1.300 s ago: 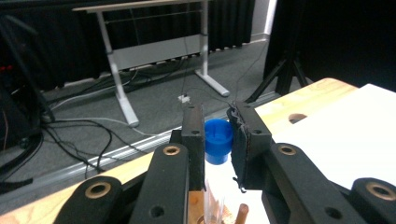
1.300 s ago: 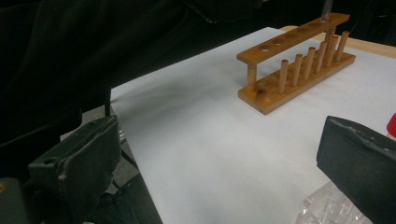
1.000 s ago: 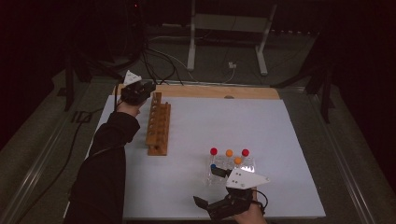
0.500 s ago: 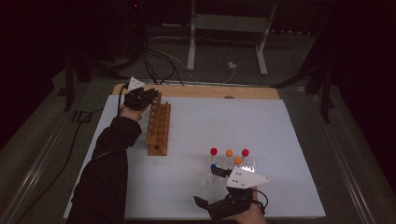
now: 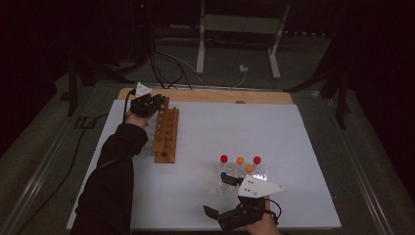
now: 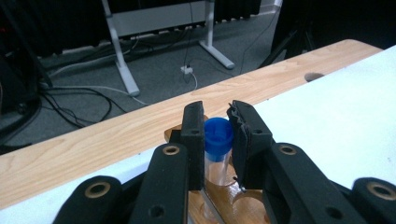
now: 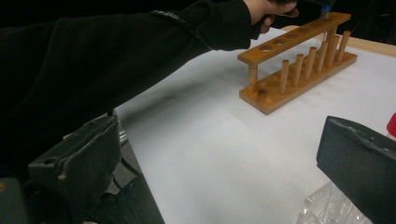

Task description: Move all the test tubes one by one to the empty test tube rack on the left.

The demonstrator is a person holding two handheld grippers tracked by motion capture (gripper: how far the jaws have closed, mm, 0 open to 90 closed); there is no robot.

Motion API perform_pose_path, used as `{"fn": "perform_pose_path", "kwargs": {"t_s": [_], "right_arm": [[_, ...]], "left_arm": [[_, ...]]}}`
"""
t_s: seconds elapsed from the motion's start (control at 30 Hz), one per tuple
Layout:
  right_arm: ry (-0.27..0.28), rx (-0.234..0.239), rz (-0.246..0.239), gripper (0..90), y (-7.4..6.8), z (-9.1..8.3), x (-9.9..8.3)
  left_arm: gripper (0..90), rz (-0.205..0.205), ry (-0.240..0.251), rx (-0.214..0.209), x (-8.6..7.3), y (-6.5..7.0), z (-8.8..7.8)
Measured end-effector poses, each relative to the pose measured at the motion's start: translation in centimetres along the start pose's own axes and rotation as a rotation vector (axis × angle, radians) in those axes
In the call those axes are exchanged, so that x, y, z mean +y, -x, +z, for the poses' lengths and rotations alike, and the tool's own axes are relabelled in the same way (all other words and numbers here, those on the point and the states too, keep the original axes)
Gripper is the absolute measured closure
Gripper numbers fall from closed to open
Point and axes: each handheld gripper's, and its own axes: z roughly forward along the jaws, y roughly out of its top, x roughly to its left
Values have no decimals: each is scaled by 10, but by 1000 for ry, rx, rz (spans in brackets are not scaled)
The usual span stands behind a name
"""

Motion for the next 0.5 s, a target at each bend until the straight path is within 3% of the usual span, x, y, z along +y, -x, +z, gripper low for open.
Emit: {"fn": "perform_pose_path", "kwargs": {"t_s": [0.33,0.5], "right_arm": [[4,5,5,0,1,0,1],[21,20,20,0,3,-2,2]], "left_arm": [[754,-25,-30,-34,3,-2,-2],[574,-44,-18,-58,11,-1,-15]]}}
